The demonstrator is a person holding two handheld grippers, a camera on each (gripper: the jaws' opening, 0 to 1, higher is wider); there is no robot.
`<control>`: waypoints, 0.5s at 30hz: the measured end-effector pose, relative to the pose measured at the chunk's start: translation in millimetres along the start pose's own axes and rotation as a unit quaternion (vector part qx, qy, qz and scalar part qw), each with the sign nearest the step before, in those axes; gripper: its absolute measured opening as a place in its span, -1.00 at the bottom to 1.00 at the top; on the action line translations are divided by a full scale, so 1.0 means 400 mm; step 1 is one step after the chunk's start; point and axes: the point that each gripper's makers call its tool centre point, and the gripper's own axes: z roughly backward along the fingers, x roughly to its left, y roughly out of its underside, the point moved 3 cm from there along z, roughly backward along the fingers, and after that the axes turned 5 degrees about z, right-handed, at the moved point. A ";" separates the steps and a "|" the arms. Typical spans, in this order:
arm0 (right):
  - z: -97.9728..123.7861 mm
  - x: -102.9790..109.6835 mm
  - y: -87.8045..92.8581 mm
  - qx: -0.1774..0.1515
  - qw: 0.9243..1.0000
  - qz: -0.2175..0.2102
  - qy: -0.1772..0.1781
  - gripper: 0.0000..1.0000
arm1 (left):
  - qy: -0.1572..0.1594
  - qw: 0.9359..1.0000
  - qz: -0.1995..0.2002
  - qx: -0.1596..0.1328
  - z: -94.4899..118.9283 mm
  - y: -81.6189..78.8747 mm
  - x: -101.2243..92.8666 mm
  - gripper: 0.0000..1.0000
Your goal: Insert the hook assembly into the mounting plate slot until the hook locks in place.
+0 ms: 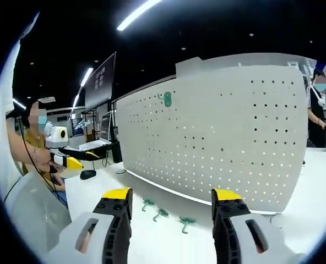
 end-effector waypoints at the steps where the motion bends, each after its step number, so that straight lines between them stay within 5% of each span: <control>1: 0.005 0.001 0.001 0.001 1.000 0.000 0.000 0.14 | 0.000 1.000 0.001 0.001 0.002 0.002 0.000 0.29; 15: 0.074 -0.002 0.064 0.029 1.000 -0.005 0.005 0.15 | -0.003 1.000 0.005 0.007 0.012 0.019 0.001 0.29</control>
